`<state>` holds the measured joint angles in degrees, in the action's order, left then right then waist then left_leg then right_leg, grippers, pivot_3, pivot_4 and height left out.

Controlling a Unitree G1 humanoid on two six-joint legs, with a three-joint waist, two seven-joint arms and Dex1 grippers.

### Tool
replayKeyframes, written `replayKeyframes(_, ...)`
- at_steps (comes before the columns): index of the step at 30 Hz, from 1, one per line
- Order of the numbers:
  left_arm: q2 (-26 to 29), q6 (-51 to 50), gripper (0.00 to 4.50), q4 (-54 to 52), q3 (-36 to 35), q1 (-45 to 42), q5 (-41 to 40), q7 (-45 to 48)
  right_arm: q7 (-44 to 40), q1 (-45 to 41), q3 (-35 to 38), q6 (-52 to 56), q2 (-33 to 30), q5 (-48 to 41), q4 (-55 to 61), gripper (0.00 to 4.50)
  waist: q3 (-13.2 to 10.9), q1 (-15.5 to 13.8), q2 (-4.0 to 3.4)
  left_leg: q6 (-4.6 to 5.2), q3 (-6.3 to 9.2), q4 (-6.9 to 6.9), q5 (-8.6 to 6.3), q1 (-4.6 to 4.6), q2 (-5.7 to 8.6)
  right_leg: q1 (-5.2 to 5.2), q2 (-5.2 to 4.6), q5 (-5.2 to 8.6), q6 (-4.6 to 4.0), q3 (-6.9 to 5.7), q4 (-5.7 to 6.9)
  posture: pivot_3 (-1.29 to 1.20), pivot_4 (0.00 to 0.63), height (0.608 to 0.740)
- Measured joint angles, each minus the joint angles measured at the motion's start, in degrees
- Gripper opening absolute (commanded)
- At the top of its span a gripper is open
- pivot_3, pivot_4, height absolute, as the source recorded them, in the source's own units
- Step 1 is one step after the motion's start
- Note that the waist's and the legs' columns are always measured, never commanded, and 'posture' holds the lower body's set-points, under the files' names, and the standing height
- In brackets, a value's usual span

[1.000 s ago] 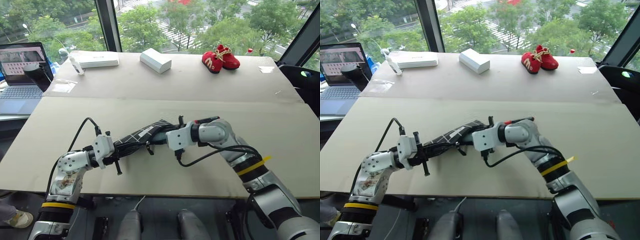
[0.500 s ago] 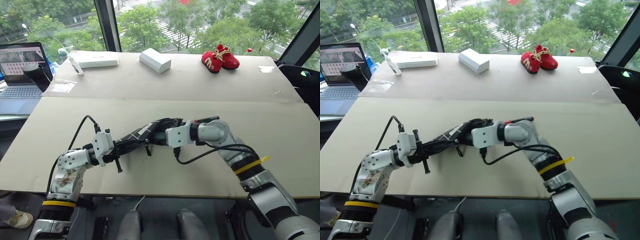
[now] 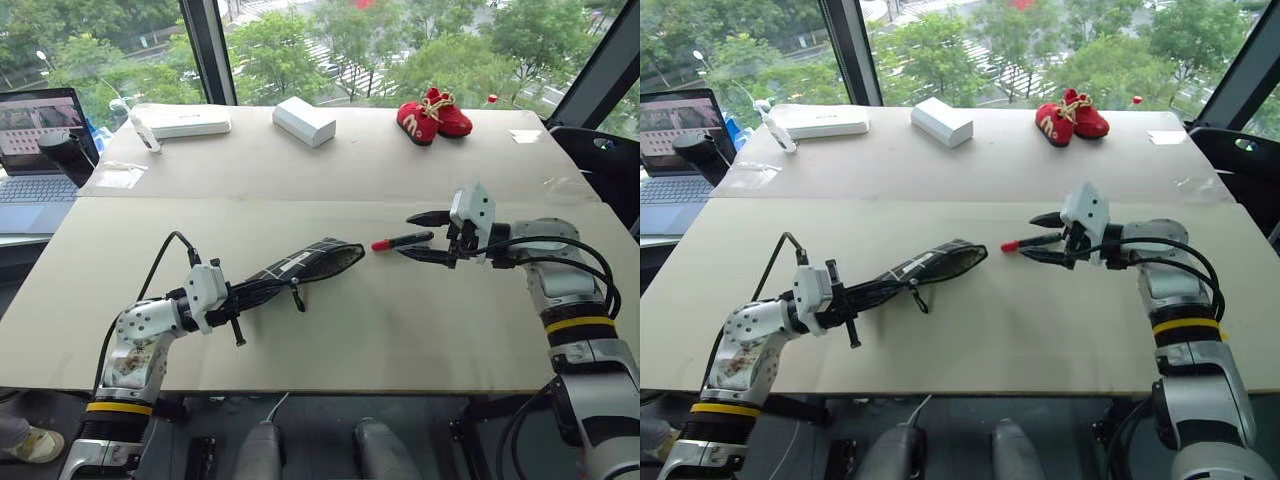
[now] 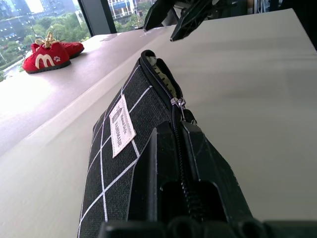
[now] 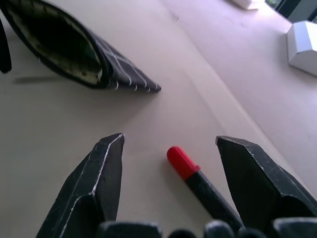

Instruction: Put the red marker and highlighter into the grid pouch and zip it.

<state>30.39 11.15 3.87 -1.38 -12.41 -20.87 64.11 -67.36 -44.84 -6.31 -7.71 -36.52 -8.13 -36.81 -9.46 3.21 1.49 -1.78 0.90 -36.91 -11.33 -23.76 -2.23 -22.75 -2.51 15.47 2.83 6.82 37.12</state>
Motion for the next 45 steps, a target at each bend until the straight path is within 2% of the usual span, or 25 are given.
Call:
replayKeyframes(10, -0.2, 0.58, 0.0, 0.33, -0.08, 0.33, 0.03, -0.67, 3.01, -16.06, -2.73, -10.75, 6.03, 9.65, -27.52, 3.3, -0.02, 0.48, -0.02, 0.0, 0.03, 0.01, 0.0, -0.01, 0.02, 0.01, -0.05, 0.0, 0.0, -0.03, 0.01, 0.0, 0.15, 0.73)
replayKeyframes(14, -0.19, 0.63, 0.0, 0.04, -0.09, 1.27, 0.04, -1.18, 3.43, -18.18, -3.93, -11.34, 6.63, 12.77, -33.34, 3.3, -0.02, 0.49, -0.03, 0.0, 0.03, 0.02, 0.0, 0.0, 0.02, 0.01, -0.05, 0.0, 0.0, -0.03, 0.02, 0.0, 0.15, 0.73)
replayKeyframes(19, -0.18, 0.63, 0.0, -0.44, -0.13, 1.52, 0.04, -1.84, 3.86, -19.89, -4.77, -11.1, 7.35, 16.57, -37.25, 3.3, -0.05, 0.76, -0.07, 0.0, 0.03, 0.02, 0.0, -0.01, 0.01, -0.04, -0.03, 0.0, -0.01, -0.02, 0.06, 0.0, 0.15, 0.73)
replayKeyframes(26, -0.19, 0.67, 0.0, -0.69, -0.14, 1.54, 0.05, -2.32, 8.86, -22.8, -6.23, -8.92, 9.67, 21.1, -39.83, 3.3, -0.05, 0.81, -0.07, 0.0, 0.02, 0.04, 0.0, -0.02, 0.02, -0.08, -0.04, 0.0, -0.01, -0.01, 0.08, 0.0, 0.15, 0.73)
replayKeyframes(34, -0.19, 0.79, 0.0, -0.99, -0.14, 1.98, 0.06, -3.1, 8.69, -23.64, -6.5, -3.8, 10.51, 23.58, -40.51, 3.3, -0.05, 0.7, -0.08, 0.0, 0.04, 0.04, 0.0, -0.02, 0.03, -0.07, -0.06, -0.01, -0.01, -0.03, 0.09, 0.0, 0.15, 0.73)
replayKeyframes(38, -0.19, 0.79, 0.0, -1.71, -0.14, 2.31, 0.07, -3.55, 6.59, -24.06, -6.57, -0.42, 10.28, 24.28, -40.48, 2.43, -0.05, 0.6, -0.08, 0.0, 0.05, 0.03, 0.0, -0.01, 0.04, -0.01, -0.06, 0.0, -0.01, -0.06, 0.08, 0.0, 0.15, 0.73)
replayKeyframes(39, -0.19, 0.79, 0.0, -1.81, -0.14, 2.31, 0.07, -3.67, 5.96, -24.07, -6.56, 0.14, 10.28, 24.31, -40.47, 1.88, -0.05, 0.57, -0.08, 0.0, 0.07, 0.03, 0.0, 0.0, 0.05, 0.02, -0.06, 0.0, -0.01, -0.07, 0.07, 0.0, 0.15, 0.73)
replayKeyframes(43, -0.19, 0.79, 0.0, -1.83, -0.14, 2.3, 0.06, -3.92, 2.77, -24.1, -6.48, 1.96, 10.18, 24.33, -40.2, 0.65, -0.05, 0.45, -0.08, -0.01, 0.1, 0.02, 0.0, 0.03, 0.06, 0.09, -0.06, 0.0, -0.01, -0.11, 0.05, 0.0, 0.15, 0.73)
replayKeyframes(45, -0.19, 0.79, 0.0, -1.83, -0.14, 2.3, 0.06, -3.92, 1.08, -24.14, -6.47, 2.56, 9.64, 24.36, -40.17, 0.52, -0.05, 0.33, -0.09, 0.0, 0.13, 0.02, 0.0, 0.03, 0.06, 0.09, -0.06, 0.0, 0.0, -0.13, 0.05, 0.0, 0.15, 0.73)
